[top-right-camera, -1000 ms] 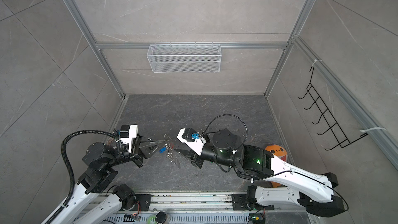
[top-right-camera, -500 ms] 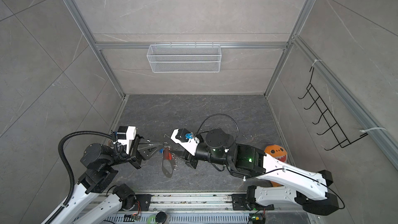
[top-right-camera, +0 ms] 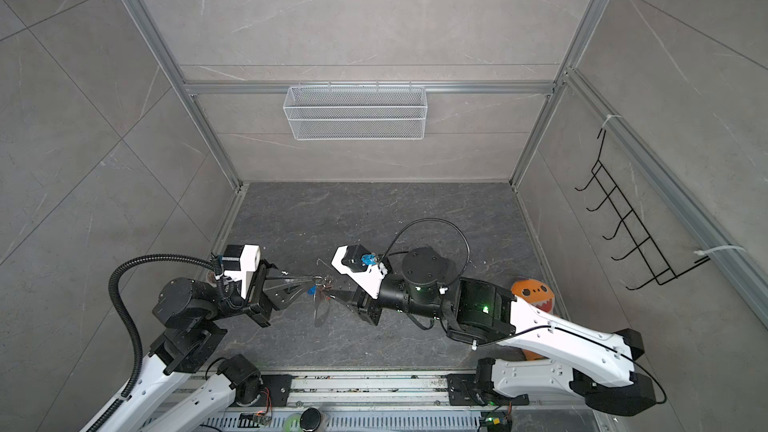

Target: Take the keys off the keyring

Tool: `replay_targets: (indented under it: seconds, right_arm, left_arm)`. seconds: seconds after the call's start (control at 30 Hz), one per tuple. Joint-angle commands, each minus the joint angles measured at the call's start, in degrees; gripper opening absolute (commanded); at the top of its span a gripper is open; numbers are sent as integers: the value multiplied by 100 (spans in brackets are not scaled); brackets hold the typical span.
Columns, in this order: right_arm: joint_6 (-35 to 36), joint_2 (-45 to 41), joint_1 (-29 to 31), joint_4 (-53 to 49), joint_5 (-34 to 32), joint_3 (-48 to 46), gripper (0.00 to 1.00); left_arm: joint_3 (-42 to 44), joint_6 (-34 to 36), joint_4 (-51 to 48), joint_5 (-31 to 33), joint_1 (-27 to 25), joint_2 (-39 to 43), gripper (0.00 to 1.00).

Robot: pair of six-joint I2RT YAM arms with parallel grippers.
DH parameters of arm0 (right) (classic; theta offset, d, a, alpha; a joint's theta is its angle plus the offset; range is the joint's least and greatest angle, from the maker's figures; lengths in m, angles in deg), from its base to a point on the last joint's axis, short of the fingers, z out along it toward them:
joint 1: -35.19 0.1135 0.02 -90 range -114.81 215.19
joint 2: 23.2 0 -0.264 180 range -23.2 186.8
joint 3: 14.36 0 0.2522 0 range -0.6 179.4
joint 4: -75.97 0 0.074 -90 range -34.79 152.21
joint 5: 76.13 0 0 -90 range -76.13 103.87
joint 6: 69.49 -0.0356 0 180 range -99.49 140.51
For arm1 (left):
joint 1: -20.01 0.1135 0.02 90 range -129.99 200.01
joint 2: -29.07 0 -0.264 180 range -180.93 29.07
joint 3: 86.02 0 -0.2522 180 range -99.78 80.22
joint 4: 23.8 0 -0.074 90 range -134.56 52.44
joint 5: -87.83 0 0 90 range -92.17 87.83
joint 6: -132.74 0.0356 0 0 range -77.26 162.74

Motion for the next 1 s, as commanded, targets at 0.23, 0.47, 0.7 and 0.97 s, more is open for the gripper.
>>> replay_targets:
  seconds: [0.23, 0.47, 0.7, 0.97]
  right_arm:
    - [-390, 111, -74, 392, 526, 158, 44]
    - [-516, 193, -159, 392, 872, 210, 32]
    - [-602, 220, -215, 387, 968, 199, 14]
    - [-594, 264, -326, -104, 1154, 428, 0]
  left_arm:
    - [-247, -141, 478, -126, 4, 34, 0]
    - [-243, -237, 586, -162, 5, 26, 0]
    - [-240, -327, 650, -196, 11, 17, 0]
    - [-420, -366, 132, -244, 5, -6, 1]
